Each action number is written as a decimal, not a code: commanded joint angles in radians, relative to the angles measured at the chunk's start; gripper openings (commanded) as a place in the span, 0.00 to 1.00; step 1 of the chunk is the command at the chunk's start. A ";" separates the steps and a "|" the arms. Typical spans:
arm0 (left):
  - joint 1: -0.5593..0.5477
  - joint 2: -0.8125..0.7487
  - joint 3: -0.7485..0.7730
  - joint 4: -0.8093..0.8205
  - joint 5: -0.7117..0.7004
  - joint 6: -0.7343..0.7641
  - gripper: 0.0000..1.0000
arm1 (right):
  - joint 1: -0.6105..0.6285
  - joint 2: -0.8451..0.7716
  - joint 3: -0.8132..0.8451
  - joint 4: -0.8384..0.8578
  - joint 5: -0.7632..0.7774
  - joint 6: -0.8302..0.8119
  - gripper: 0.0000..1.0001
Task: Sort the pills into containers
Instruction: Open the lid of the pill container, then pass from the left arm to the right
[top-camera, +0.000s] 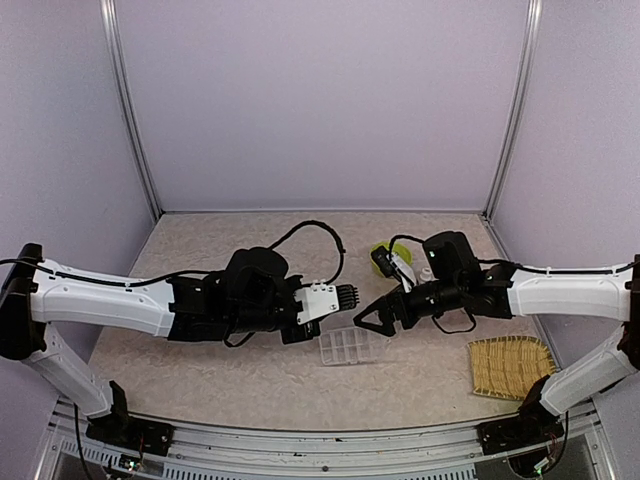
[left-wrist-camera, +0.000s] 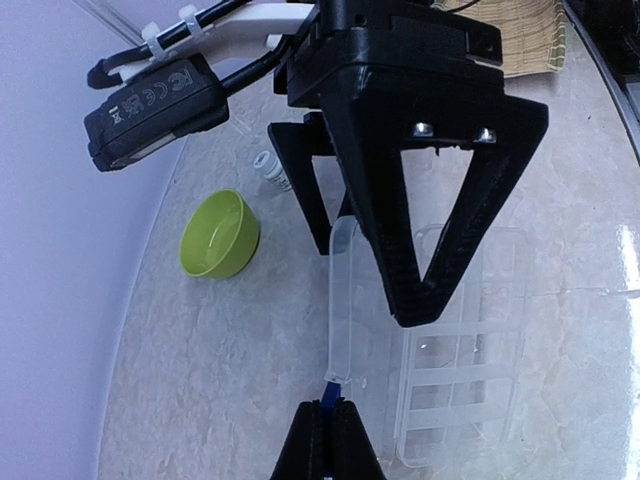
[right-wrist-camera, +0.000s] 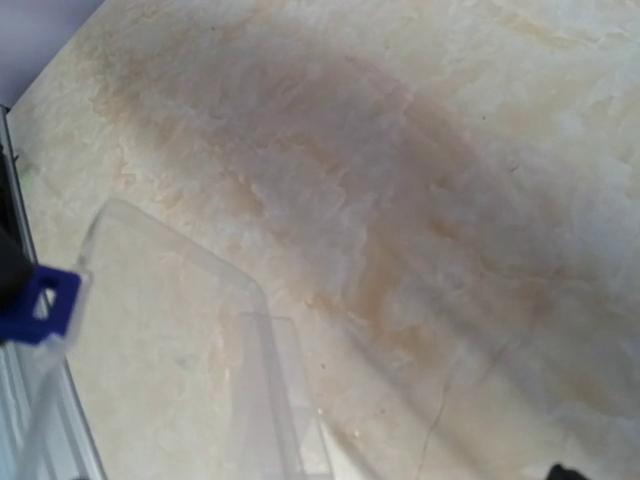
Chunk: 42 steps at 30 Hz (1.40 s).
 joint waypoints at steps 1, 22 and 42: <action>0.010 0.004 0.038 -0.015 0.007 -0.023 0.00 | -0.006 0.009 -0.022 0.026 -0.002 -0.036 0.96; 0.029 -0.007 0.057 -0.029 -0.041 -0.078 0.00 | -0.012 0.045 -0.107 0.138 -0.129 0.030 0.79; 0.052 -0.024 0.050 -0.037 -0.015 -0.100 0.00 | -0.013 0.046 -0.128 0.165 -0.155 0.017 0.30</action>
